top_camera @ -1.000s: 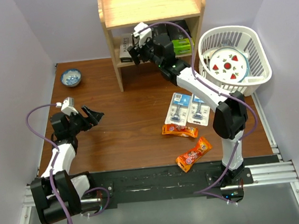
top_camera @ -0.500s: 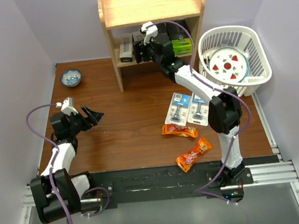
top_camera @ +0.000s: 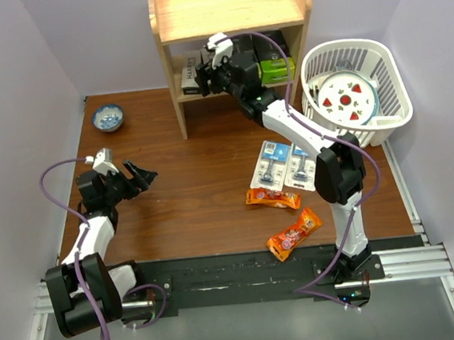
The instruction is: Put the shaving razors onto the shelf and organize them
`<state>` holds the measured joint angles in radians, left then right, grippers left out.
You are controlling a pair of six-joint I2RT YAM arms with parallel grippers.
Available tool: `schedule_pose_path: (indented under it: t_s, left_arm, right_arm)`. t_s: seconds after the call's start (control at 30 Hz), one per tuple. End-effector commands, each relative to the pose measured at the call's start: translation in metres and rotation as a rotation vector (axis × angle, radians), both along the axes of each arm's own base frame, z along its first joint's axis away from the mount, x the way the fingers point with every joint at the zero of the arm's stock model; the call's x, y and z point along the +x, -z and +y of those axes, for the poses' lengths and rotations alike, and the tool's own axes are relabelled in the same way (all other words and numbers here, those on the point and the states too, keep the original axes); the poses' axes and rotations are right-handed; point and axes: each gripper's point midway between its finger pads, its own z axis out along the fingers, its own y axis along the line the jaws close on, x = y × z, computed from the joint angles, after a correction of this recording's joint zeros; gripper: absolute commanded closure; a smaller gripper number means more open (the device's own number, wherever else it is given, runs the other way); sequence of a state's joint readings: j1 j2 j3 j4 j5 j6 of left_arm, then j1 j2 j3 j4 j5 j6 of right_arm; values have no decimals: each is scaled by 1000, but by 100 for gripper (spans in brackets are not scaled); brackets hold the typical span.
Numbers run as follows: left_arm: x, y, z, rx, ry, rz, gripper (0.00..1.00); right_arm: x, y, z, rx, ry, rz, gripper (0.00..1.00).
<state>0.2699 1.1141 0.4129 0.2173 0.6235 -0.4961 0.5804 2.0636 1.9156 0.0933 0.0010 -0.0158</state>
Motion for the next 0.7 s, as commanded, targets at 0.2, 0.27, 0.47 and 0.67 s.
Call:
schedule_pose_path:
  t_s: [0.2, 0.27, 0.47, 0.67]
  left_arm:
    - [7, -18, 7, 28, -20, -75, 15]
    - [5, -17, 7, 29, -19, -71, 15]
    - [3, -18, 8, 30, -25, -73, 15]
    - [2, -17, 9, 28, -30, -69, 15]
  right_arm:
    - [-8, -41, 39, -33, -21, -183, 25]
    - [-5, -33, 43, -45, -8, -177, 25]
    - [2, -22, 48, -121, 45, -198, 25]
    - [10, -12, 48, -150, 74, -194, 27]
